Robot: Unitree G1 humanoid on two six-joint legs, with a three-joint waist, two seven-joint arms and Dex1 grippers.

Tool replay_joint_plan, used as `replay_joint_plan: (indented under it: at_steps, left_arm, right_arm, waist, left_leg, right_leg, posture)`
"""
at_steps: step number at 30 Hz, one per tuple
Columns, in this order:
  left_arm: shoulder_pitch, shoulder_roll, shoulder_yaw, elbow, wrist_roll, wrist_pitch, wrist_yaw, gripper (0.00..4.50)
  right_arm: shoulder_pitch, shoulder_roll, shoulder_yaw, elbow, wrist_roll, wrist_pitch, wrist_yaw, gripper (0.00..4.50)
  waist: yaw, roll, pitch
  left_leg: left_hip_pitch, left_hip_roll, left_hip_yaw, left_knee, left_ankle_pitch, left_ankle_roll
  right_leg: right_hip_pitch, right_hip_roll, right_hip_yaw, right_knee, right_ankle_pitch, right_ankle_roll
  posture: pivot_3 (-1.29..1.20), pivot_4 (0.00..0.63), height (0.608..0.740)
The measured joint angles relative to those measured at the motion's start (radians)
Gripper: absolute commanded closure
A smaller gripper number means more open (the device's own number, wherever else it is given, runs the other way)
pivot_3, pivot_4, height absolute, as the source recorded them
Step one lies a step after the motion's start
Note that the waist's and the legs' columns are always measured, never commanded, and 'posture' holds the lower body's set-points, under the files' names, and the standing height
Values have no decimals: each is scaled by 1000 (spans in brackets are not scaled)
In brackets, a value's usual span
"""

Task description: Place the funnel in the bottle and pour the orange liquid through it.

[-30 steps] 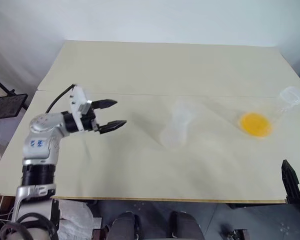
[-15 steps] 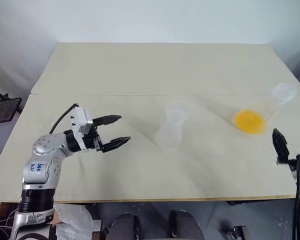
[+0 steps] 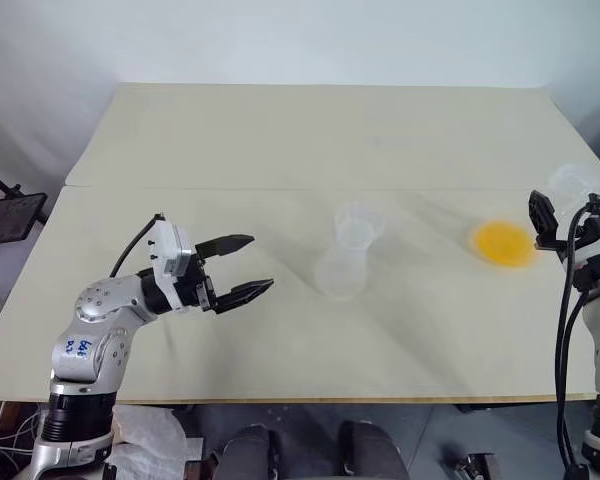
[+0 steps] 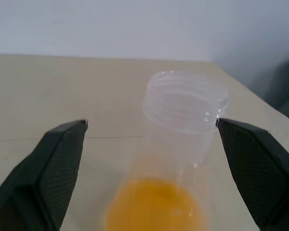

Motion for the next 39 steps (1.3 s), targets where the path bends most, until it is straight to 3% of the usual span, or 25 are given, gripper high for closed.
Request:
replay_joint_plan:
  at_steps: [21, 39]
  left_arm:
    - [-8, 1, -23, -44, -33, 7, 22, 29]
    - [-21, 1, -51, -44, -33, 4, 21, 29]
  right_arm:
    - [-92, 16, -3, 42, -59, 93, -71, 0]
    - [-5, 70, -63, -135, -64, 208, -134, 0]
  waist:
    - [-3, 0, 0]
    - [-2, -1, 0]
  left_leg:
    - [0, 1, 1, 0, 0, 0]
    - [0, 2, 1, -2, 0, 0]
  right_leg:
    - [0, 1, 0, -2, 0, 0]
    - [1, 1, 0, -6, 0, 0]
  posture:
    - [0, 150, 740]
    - [0, 150, 740]
